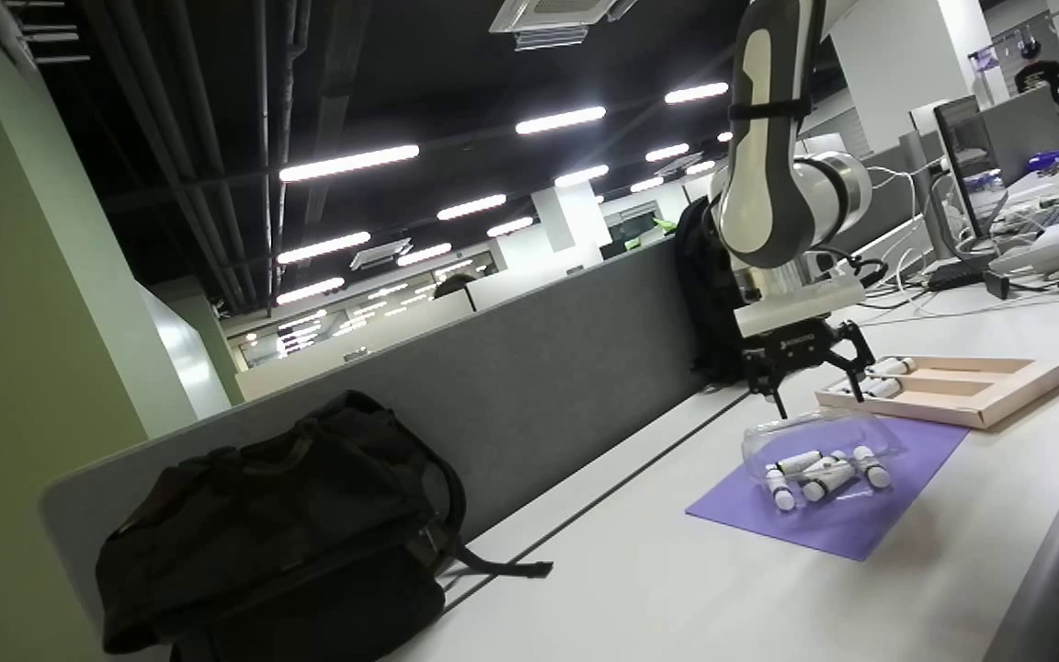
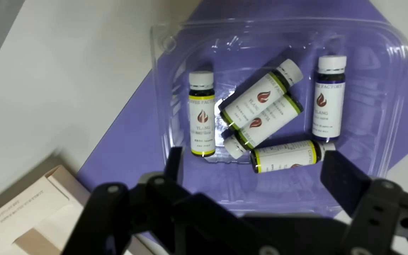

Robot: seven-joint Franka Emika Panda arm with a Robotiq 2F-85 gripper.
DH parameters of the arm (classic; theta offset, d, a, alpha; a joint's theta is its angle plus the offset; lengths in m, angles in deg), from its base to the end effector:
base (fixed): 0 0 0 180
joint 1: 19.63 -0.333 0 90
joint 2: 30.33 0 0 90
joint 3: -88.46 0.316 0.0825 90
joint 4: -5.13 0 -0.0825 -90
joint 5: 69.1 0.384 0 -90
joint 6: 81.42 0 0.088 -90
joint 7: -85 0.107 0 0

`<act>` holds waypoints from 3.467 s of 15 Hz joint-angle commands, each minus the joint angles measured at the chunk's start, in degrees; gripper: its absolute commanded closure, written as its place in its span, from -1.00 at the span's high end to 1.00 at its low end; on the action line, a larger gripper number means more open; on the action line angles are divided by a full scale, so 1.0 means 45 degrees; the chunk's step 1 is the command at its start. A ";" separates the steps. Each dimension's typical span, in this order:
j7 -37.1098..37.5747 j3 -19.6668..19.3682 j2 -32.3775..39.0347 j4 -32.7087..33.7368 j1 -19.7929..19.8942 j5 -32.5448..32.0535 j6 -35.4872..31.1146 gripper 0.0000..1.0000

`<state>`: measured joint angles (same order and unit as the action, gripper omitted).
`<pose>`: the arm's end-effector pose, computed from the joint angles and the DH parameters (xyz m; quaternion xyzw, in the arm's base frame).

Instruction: Take 2 bottles from the clear bowl and place them on the table

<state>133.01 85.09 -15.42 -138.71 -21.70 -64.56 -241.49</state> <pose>0.4672 -0.0156 0.1844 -0.8931 0.4496 -0.0085 0.0106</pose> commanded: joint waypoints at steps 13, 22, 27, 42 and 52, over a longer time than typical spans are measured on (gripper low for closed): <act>0.1324 -0.0145 0.0746 0.0008 -0.0339 0.2164 -0.1736 1.00; 0.3346 0.0796 0.2276 0.1078 -0.0193 0.6764 -0.2313 1.00; 0.4330 0.0620 0.3345 0.1860 -0.0350 0.7578 -0.1961 1.00; 0.5985 0.0123 0.4041 0.2399 -0.1284 0.7137 -0.1398 1.00; 0.6493 -0.0378 0.4119 0.2173 -0.1964 0.6303 -0.1397 1.00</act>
<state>158.37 84.31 2.80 -128.25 -28.81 -33.69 -248.82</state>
